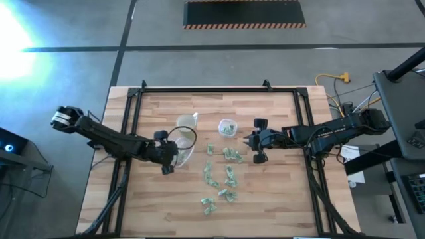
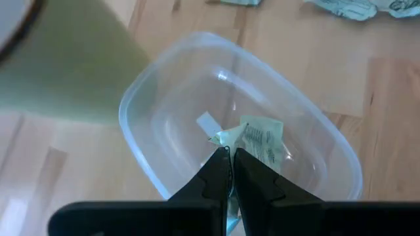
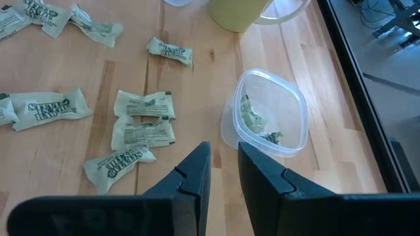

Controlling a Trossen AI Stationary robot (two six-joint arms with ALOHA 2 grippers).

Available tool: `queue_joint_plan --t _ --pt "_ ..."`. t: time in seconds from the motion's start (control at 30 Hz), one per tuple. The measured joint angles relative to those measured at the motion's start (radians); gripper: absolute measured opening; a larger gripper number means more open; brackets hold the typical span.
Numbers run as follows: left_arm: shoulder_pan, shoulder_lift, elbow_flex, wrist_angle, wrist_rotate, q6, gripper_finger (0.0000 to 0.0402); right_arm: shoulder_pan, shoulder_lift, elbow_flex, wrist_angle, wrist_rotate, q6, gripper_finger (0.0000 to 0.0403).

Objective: Pick and place items into bin
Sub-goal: Put the stevia packet into the bottom transparent bin, then put the stevia packet into the top transparent bin

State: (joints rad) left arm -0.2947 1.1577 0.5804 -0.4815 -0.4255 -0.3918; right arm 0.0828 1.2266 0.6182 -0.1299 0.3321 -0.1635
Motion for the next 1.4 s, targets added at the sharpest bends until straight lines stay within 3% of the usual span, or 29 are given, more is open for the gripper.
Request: queue_joint_plan --t 0.47,0.8,1.07,1.4 --pt "0.0 -0.019 -0.018 0.004 -0.003 -0.04 0.0012 0.0 0.0 -0.002 0.002 0.0 0.005 0.0068" --pt "0.0 -0.014 -0.016 0.01 -0.048 -0.039 0.0098 0.0 0.0 -0.008 0.001 -0.004 0.028 0.0068" --pt "0.0 -0.014 -0.016 0.014 -0.047 -0.04 0.0116 0.0 0.0 -0.058 0.013 -0.303 0.068 0.0068" --pt "0.0 -0.014 -0.015 0.029 -0.047 -0.04 0.0116 -0.001 0.051 -0.133 0.233 -0.307 0.134 0.0071"
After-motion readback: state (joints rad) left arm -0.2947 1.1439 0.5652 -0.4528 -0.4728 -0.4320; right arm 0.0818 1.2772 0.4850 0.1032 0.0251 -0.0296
